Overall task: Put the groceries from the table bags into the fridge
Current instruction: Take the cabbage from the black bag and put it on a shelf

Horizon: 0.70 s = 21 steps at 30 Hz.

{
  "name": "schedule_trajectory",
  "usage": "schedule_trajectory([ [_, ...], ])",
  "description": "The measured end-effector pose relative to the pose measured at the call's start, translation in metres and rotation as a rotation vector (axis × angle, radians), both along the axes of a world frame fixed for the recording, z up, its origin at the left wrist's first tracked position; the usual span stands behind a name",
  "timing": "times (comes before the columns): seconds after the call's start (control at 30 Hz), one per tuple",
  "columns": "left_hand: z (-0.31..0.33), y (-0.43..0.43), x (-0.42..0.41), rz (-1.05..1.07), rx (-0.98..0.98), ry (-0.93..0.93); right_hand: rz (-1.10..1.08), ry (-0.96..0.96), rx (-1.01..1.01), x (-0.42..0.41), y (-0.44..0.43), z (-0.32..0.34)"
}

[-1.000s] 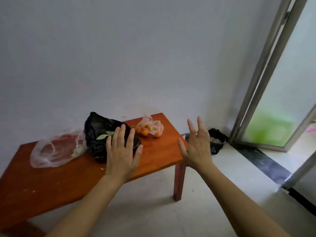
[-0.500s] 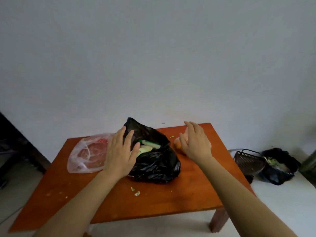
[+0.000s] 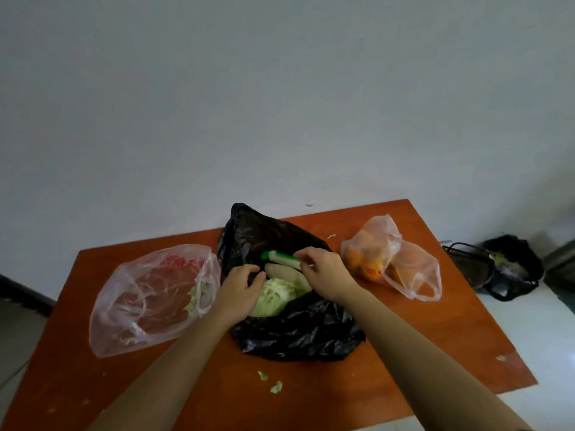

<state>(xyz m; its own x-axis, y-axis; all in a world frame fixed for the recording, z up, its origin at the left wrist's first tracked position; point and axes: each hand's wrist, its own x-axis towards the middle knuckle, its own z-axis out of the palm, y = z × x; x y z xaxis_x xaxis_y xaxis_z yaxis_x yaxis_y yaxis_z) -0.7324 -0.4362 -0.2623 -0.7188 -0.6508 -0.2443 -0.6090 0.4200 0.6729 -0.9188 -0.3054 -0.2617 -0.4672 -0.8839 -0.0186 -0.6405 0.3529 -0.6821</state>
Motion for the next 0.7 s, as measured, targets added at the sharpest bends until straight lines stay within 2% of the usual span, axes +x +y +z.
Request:
schedule_trajectory([
  [0.07, -0.021, -0.018, -0.005, -0.025, 0.066, -0.076, -0.062, -0.092, 0.075, 0.002, -0.016, -0.007],
  [0.23, -0.067, -0.039, -0.01, 0.0, 0.343, -0.231, -0.101, -0.239, 0.565, 0.021, -0.023, -0.035],
  [0.3, -0.078, -0.045, -0.011, 0.04, 0.391, -0.273, -0.132, -0.33, 0.683, 0.032, -0.018, -0.046],
  [0.5, -0.091, -0.048, -0.023, 0.17, 0.617, -0.398, -0.167, -0.518, 0.762, 0.042, -0.017, -0.059],
  [0.7, -0.093, -0.039, -0.024, 0.2, 0.628, -0.351, -0.165, -0.701, 0.7, 0.045, -0.016, -0.058],
])
